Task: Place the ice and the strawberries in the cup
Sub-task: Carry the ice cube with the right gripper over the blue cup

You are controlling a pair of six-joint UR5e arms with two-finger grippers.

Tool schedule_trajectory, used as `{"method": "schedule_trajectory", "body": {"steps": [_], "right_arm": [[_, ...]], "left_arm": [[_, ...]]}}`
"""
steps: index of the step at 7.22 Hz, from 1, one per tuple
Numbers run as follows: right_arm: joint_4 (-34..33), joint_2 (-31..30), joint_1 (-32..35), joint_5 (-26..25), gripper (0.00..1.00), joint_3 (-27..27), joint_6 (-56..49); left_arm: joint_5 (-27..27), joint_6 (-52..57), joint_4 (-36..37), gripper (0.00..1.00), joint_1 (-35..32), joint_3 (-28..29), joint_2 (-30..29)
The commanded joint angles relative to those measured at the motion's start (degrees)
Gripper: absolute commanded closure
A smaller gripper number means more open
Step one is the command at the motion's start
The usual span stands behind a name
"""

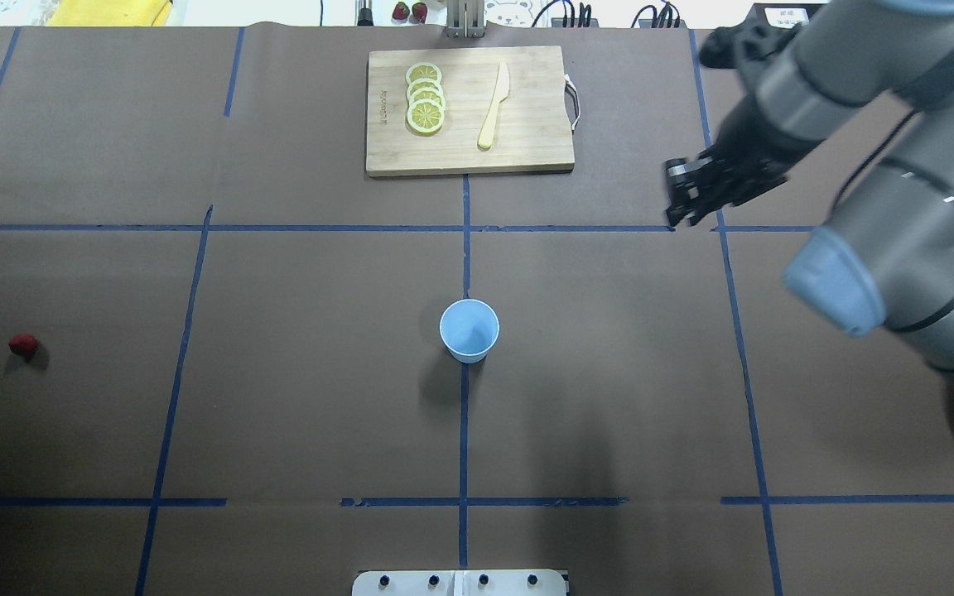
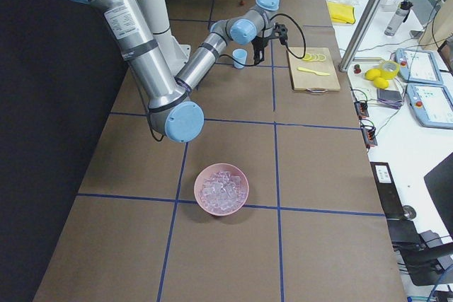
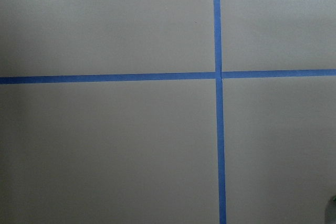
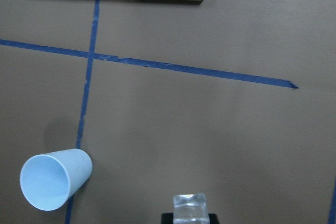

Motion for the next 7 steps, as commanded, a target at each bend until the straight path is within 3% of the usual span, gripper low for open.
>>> {"method": "schedule_trajectory", "body": {"steps": [1,4,7], "right_arm": [[-0.07,7.61,-8.55,-7.59,1.00,-3.82,9.43],[-0.16,14.93,-16.30,-16.29,1.00,-12.17,13.68],[-0.16,14.94,-19.48,-19.04,1.00,-13.42,13.77]], "left_arm": [[-0.03,-0.11,0.00,0.00,0.00,-0.05,0.03],[-0.03,-0.11,0.00,0.00,0.00,-0.05,0.03],[-0.03,-0.11,0.00,0.00,0.00,-0.23,0.12]]}}
